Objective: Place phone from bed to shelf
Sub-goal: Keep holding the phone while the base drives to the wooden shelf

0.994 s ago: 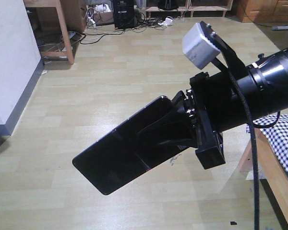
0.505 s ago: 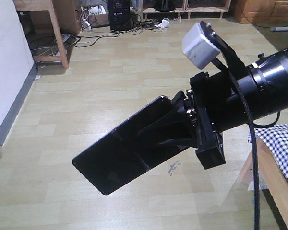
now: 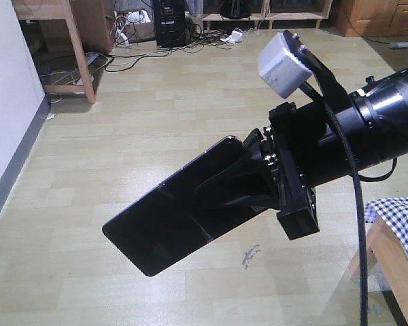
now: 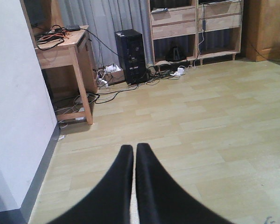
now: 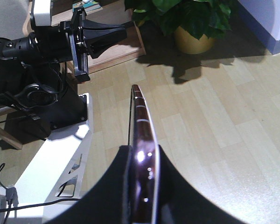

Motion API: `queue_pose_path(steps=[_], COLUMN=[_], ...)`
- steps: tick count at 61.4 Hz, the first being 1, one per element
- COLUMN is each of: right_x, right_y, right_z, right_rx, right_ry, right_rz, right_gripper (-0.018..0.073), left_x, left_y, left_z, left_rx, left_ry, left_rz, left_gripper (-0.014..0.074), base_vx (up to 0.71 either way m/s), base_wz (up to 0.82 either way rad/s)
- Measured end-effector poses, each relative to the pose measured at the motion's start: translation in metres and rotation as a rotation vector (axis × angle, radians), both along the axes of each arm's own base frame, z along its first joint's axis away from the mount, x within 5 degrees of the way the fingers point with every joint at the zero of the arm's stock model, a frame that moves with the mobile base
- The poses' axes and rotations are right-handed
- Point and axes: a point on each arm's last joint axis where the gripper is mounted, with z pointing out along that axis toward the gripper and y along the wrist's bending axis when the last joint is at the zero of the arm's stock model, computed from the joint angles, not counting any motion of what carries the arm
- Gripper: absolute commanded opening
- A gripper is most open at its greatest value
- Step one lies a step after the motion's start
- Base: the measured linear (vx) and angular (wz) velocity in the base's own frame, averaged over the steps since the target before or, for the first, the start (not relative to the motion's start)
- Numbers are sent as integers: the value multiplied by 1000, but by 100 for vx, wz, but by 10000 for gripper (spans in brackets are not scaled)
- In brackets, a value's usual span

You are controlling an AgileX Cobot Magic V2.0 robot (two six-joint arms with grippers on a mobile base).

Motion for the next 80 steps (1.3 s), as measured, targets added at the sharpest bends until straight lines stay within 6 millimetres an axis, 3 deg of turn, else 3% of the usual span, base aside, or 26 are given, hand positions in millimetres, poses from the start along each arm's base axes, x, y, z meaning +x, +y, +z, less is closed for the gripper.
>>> queue_pose_path(steps=[80], right_x=[0], right_y=[0], right_z=[0], right_rx=[0], right_ry=[0], right_rz=[1], right_gripper=[-3], left_x=[0], left_y=[0], left_z=[0], left_rx=[0], left_ry=[0], left_rz=[0], left_gripper=[1], base_vx=[27], base_wz=[-1])
